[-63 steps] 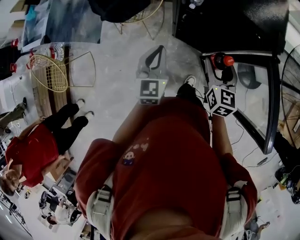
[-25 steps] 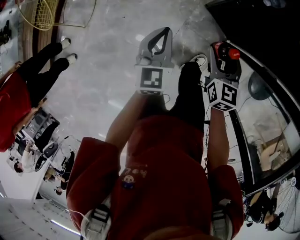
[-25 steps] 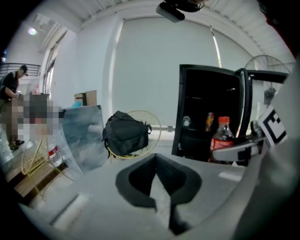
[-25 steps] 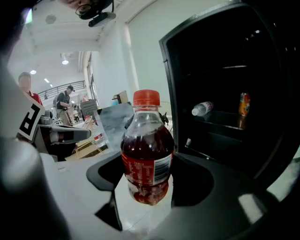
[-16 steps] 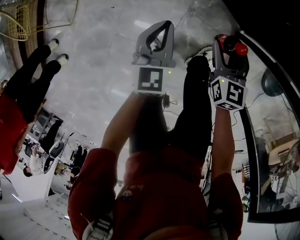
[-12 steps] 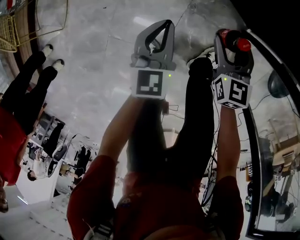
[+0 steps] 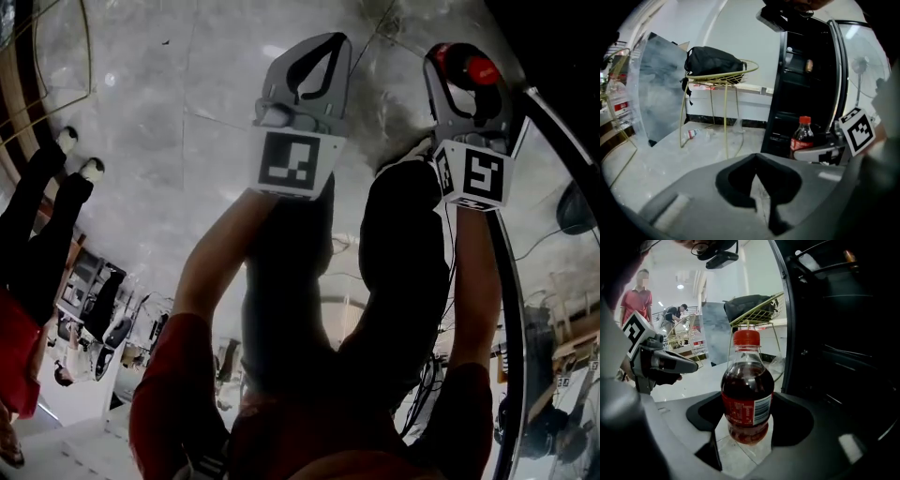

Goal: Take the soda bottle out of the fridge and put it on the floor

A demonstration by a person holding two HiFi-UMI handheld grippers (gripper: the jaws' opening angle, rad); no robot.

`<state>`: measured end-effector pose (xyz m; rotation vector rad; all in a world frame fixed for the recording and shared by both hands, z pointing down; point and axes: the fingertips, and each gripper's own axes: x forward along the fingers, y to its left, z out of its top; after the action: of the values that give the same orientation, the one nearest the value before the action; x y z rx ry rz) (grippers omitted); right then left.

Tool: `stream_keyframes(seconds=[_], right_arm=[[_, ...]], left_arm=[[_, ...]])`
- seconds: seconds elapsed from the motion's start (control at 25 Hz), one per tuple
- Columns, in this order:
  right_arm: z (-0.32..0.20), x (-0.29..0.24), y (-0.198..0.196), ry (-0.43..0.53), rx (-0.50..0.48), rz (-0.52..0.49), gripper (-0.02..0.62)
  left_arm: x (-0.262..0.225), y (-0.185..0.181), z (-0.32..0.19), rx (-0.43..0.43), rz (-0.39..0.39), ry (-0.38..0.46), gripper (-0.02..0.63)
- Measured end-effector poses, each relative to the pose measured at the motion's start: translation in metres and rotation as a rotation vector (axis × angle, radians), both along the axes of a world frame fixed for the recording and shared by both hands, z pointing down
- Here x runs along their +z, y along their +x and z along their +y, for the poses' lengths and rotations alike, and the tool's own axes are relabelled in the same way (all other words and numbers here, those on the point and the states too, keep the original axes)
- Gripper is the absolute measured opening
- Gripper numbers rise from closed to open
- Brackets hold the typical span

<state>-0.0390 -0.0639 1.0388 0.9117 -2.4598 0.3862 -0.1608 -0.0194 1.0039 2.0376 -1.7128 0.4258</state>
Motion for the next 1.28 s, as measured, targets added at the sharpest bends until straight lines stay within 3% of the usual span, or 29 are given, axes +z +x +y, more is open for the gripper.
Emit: stream_keyframes(seconds=[0.28, 0.52, 0.72, 1.0, 1.28], right_arm=[[-0.024, 0.1, -0.019, 0.062, -0.035, -0.018, 0.302], [-0.048, 0.153, -0.033, 0.093, -0.041, -0.039, 0.302], [-0.061, 0.176, -0.041, 0.107, -0.028, -0.06, 0.302], [-0.066, 0.191, -0.042, 0.091, -0.02, -0.09, 0.302], [-0.059, 0.19, -0.045, 0.186, -0.053, -0.073, 0.302]], left_arm=[[0.092, -0.003, -0.023, 0.064, -0.022, 0.082, -0.001], [0.133, -0.005, -0.038, 0.095, -0.046, 0.145, -0.001], [0.149, -0.011, -0.04, 0.068, -0.051, 0.191, -0.001], [0.16, -0.016, -0.036, 0.026, -0.041, 0.181, -0.001], [0.173, -0.013, -0.033, 0.03, -0.042, 0.153, -0.001]])
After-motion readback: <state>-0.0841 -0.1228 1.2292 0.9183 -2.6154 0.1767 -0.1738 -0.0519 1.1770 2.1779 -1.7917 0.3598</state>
